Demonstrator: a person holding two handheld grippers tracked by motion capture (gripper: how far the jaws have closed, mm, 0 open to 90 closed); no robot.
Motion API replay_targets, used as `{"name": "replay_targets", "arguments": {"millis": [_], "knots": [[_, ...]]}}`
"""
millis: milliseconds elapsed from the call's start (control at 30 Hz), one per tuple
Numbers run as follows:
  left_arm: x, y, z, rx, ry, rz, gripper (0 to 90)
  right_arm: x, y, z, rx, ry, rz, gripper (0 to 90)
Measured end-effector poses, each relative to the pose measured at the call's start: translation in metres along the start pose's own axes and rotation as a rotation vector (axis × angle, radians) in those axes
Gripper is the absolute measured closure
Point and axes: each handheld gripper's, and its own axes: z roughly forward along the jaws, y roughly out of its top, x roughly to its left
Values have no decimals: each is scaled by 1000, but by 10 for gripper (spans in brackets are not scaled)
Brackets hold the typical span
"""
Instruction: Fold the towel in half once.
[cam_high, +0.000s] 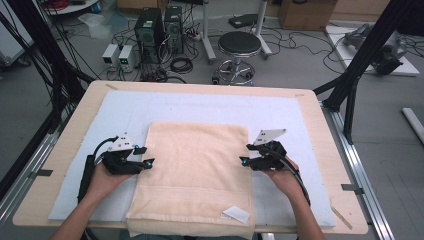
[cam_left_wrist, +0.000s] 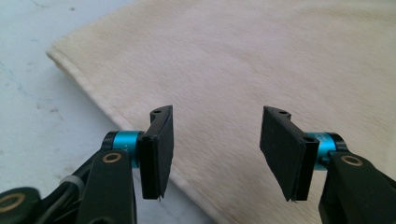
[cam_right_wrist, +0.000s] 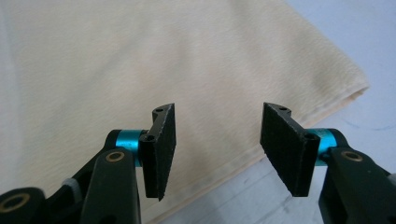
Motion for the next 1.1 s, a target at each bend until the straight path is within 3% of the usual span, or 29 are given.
{"name": "replay_targets", "arguments": {"millis": [133, 300, 400, 567, 700, 767, 833, 1000, 1100], "knots": [[12, 1, 8, 25, -55, -57, 470, -13, -2, 11, 1, -3, 28, 444], [15, 0, 17, 58, -100, -57, 463, -23, -11, 26, 55, 20, 47, 421], [14, -2, 24, 106, -74, -44, 482, -24, -12, 31, 67, 45, 64, 462], [11, -1, 26, 108, -20, -36, 576, -26, -14, 32, 62, 55, 110, 508], [13, -1, 26, 104, -14, -53, 656, -28, -12, 33, 71, 45, 136, 577], [14, -1, 27, 101, -13, -54, 714, -30, -11, 32, 77, 53, 145, 655], [15, -1, 28, 99, -14, -54, 781, -30, -9, 34, 79, 85, 155, 798], [9, 1, 28, 105, 17, -17, 844, -33, -9, 34, 77, 117, 167, 837], [11, 2, 28, 101, 9, -23, 853, -32, -8, 34, 76, 113, 158, 843]]}}
